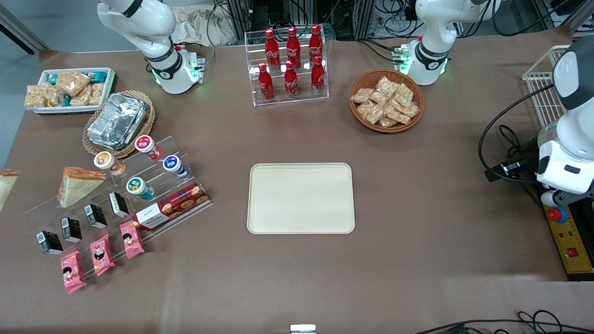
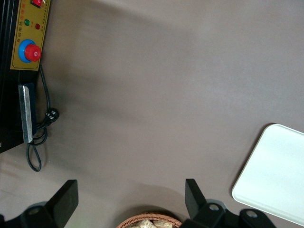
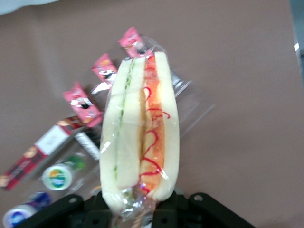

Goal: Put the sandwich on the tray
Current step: 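Carry the held sandwich over to the beige tray, then lower the sandwich onto the tray and open the right gripper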

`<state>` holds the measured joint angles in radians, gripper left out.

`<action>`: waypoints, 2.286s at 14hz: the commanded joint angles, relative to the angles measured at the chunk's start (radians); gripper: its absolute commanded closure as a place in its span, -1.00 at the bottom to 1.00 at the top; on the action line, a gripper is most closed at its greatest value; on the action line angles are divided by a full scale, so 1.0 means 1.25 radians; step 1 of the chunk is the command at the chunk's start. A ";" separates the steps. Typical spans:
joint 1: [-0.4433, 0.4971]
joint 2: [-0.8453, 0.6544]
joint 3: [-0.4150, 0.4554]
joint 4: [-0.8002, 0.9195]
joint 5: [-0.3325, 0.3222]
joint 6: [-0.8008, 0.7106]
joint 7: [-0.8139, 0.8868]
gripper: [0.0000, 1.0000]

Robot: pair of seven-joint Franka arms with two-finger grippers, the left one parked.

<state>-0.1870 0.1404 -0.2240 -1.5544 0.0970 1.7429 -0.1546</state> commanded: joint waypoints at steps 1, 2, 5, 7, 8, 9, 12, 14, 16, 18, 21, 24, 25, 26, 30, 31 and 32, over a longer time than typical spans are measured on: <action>0.081 -0.017 -0.004 0.011 0.006 -0.052 0.165 0.44; 0.112 -0.019 -0.004 0.011 0.005 -0.057 0.222 0.44; 0.189 -0.017 0.001 0.011 -0.054 -0.055 0.251 0.43; 0.252 -0.012 0.001 0.010 -0.071 -0.048 0.248 0.43; 0.281 -0.010 0.001 0.011 -0.074 -0.047 0.237 0.43; 0.310 -0.003 0.001 0.011 -0.075 -0.040 0.213 0.43; 0.402 0.014 0.001 0.011 -0.074 0.024 0.106 0.43; 0.463 0.034 0.002 0.011 -0.075 0.032 0.070 0.43; 0.520 0.050 0.002 0.011 -0.073 0.066 0.065 0.44; 0.584 0.081 0.004 0.011 -0.074 0.126 0.021 0.44; 0.679 0.144 0.004 0.011 -0.075 0.204 -0.061 0.44; 0.762 0.224 0.007 0.011 -0.074 0.287 -0.138 0.44; 0.784 0.249 0.007 0.011 -0.075 0.310 -0.154 0.44; 0.801 0.275 0.007 0.011 -0.075 0.336 -0.168 0.44; 0.815 0.372 0.007 0.011 -0.074 0.489 -0.306 0.44; 0.815 0.391 0.007 0.011 -0.074 0.522 -0.336 0.44; 0.811 0.410 0.007 0.011 -0.074 0.555 -0.379 0.43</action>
<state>0.8350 0.6092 -0.2097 -1.5630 0.0142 2.3726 -0.5357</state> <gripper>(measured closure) 0.718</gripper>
